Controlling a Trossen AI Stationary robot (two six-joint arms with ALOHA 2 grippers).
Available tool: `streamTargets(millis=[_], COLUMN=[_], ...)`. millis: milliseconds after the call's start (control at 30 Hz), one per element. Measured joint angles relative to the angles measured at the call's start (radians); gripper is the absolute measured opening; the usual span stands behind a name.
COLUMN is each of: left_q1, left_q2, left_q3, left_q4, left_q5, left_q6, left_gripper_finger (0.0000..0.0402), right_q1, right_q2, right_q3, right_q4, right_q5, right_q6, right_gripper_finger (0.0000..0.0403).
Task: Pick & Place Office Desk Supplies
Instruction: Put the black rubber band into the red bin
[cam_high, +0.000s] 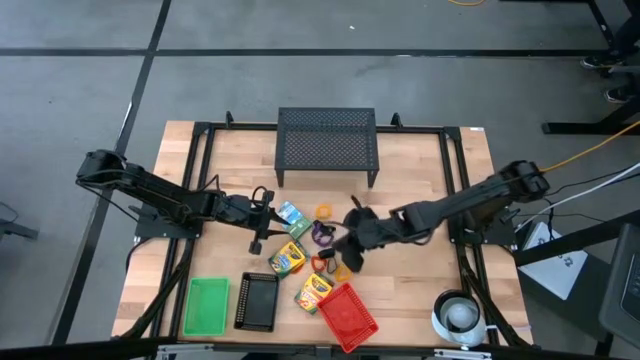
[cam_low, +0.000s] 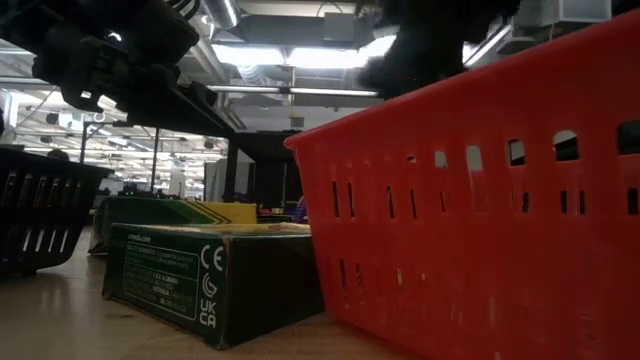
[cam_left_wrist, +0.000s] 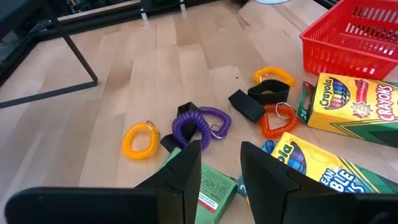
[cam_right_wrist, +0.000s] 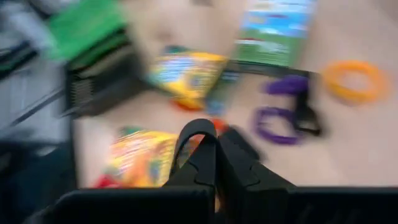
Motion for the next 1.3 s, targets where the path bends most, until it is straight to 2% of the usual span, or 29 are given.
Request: streamTargets(millis=[100, 200, 533, 1000, 1100, 1300], left_q1=[0.000, 0.000, 0.000, 0.000, 0.000, 0.000], left_q2=[0.000, 0.000, 0.000, 0.000, 0.000, 0.000], left_q3=[0.000, 0.000, 0.000, 0.000, 0.000, 0.000], left_q4=[0.003, 0.006, 0.050, 0.051, 0.052, 0.051], left_q5=[0.000, 0.016, 0.026, 0.028, 0.028, 0.028], left_q6=[0.008, 0.002, 0.000, -0.003, -0.003, -0.003], left_gripper_finger=[0.0111, 0.0111, 0.0111, 0.0111, 0.0111, 0.0111], right_q1=[0.043, 0.081, 0.173, 0.199, 0.199, 0.199], right_q2=[-0.009, 0.000, 0.120, 0.225, 0.228, 0.224], right_q3=[0.001, 0.000, 0.000, 0.000, 0.000, 0.000], right_q4=[0.090, 0.101, 0.228, 0.237, 0.239, 0.259], right_q5=[-0.036, -0.067, -0.227, -0.261, -0.265, -0.272], right_q6=[-0.047, -0.075, -0.053, 0.067, 0.071, 0.071], right_gripper_finger=[0.0001, 0.0001, 0.0000, 0.0002, 0.0025, 0.0119])
